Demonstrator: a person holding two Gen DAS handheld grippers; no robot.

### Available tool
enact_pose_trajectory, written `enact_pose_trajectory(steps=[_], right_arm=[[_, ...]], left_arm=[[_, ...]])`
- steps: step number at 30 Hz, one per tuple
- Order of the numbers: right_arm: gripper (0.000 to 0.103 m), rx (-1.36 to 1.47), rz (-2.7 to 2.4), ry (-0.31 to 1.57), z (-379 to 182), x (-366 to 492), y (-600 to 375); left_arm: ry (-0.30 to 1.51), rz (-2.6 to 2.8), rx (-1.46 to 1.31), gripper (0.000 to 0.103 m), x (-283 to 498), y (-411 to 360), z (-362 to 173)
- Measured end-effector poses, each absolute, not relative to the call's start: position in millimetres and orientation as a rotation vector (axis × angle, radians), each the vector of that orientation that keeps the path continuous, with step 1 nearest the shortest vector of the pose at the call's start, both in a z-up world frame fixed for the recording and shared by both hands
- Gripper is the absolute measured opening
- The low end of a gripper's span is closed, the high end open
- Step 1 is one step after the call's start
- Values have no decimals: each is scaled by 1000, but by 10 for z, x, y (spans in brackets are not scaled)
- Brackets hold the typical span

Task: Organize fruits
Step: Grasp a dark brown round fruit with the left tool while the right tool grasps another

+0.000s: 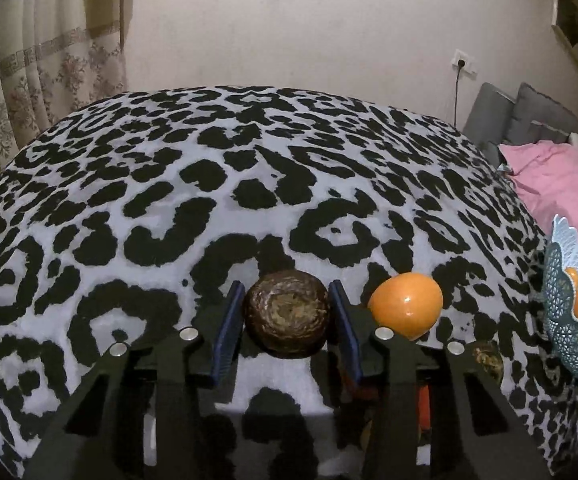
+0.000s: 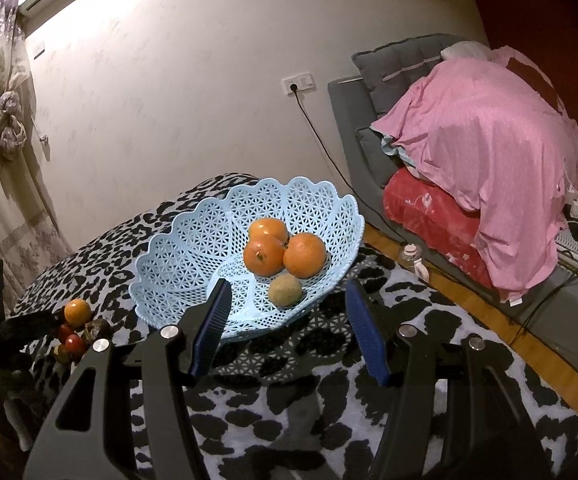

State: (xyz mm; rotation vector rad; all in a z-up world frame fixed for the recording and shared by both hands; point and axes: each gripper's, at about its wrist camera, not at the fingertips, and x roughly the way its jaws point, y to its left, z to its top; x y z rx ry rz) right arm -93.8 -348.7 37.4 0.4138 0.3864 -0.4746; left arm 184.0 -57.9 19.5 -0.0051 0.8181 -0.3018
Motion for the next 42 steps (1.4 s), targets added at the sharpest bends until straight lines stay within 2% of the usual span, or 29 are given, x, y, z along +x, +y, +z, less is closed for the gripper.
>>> enact_pose_trajectory(steps=[11, 19, 27, 32, 42], right_arm=[[61, 320, -429, 395, 567, -874, -3215], [61, 211, -175, 448, 795, -459, -2599], [61, 131, 28, 623, 577, 266, -2063], [50, 133, 41, 717, 404, 661, -2002], [50, 176, 35, 817, 128, 988, -2046]], left_arm=[[805, -337, -51, 42, 1773, -488, 250], [727, -364, -105, 42, 1614, -351, 528], [674, -360, -169, 42, 1524, -146, 727], [663, -353, -181, 42, 1506, -113, 764], [665, -356, -190, 42, 1508, -101, 752]])
